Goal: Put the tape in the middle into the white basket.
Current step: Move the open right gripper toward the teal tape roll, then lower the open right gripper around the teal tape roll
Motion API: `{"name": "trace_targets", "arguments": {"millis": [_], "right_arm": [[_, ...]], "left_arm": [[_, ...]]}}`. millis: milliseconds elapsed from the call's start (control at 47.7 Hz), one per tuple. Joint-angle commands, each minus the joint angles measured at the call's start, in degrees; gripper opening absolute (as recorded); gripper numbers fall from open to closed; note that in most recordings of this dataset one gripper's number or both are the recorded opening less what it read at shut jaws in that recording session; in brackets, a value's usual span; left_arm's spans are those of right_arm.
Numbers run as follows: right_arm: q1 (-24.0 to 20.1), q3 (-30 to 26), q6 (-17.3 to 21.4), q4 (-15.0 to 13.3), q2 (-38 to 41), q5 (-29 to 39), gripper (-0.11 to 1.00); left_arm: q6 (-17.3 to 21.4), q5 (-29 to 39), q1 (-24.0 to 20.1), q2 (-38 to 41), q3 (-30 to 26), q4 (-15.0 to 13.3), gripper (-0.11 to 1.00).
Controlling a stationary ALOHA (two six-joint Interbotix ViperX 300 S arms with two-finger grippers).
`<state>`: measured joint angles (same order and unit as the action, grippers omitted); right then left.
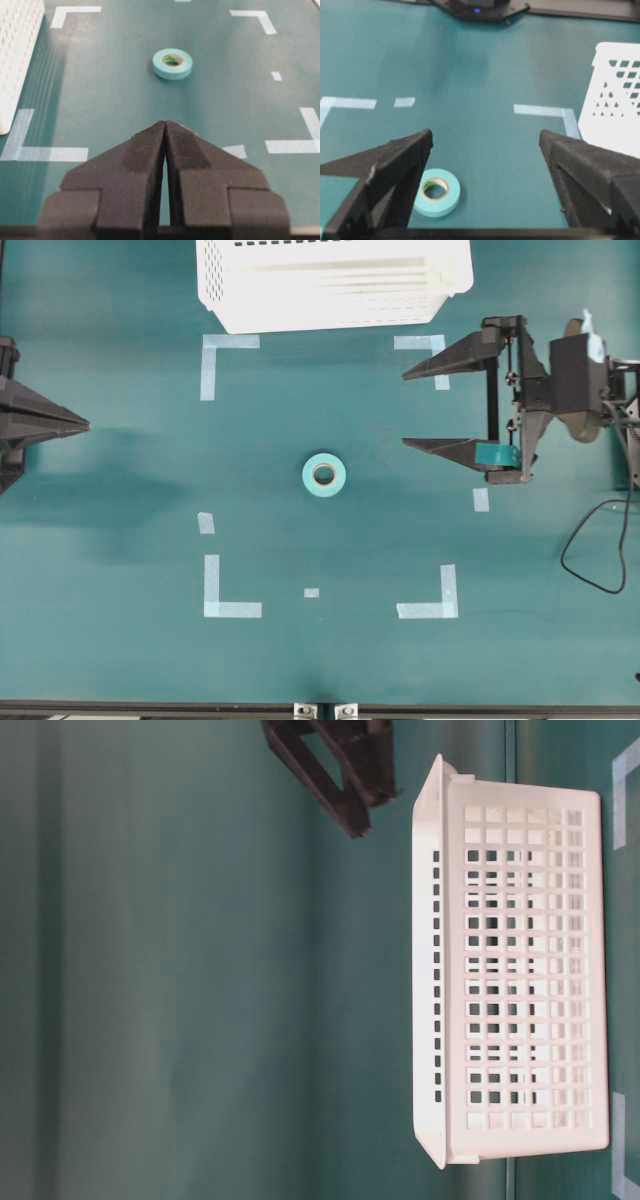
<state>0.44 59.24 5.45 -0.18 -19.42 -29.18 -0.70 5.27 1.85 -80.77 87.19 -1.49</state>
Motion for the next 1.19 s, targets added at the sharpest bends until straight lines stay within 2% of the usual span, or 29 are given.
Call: {"name": "trace_targets", "arguments": {"millis": [0, 294, 650, 1174], "right_arm": [[0.00, -2.11, 0.44, -0.09, 0.79, 0.88, 0.99], [-0.35, -5.71, 1.76, -0.09, 5.01, 7.91, 0.99], [-1.85, -9.40, 1.85, -0.09, 12.30, 8.35, 0.99], [-2.55, -11.51, 4.22, -0.09, 17.14, 8.44, 0.99]], "left_arm": [[0.09, -0.35, -0.09, 0.26, -0.70, -0.09, -0.11], [0.26, -0.53, -0.09, 0.26, -0.53, -0.09, -0.11], [0.26, -0.62, -0.18, 0.26, -0.53, -0.09, -0.11], [0.26, -0.62, -0.18, 0.26, -0.44, -0.09, -0.11]]}}
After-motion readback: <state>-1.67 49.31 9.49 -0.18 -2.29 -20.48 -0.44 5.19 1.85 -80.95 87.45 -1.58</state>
